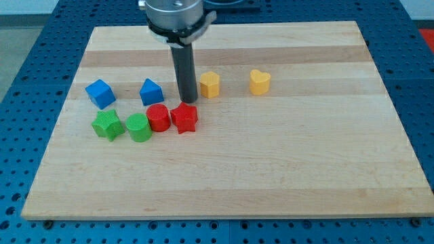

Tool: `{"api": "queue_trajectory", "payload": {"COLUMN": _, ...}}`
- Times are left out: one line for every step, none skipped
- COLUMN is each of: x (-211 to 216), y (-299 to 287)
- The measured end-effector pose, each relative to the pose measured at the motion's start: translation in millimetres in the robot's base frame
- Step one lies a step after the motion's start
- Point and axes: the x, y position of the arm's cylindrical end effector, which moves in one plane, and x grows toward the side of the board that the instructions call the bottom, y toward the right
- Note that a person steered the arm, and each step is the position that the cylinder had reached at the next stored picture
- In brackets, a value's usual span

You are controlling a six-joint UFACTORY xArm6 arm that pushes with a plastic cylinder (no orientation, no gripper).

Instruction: Move the yellow hexagon close to the yellow heart

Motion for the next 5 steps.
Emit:
{"api": "queue_trajectory", "payload": {"x": -11.9, "y": -7.4}}
{"api": "queue_trajectory", "payload": {"x": -28.3, "y": -7.4}}
{"api": "queue_trajectory", "payload": {"x": -30.0, "y": -7.4}}
{"api": "queue_trajectory", "payload": {"x": -26.8, "y": -0.1}}
{"api": "queue_trajectory", "payload": {"x": -26.9, "y": 12.3}}
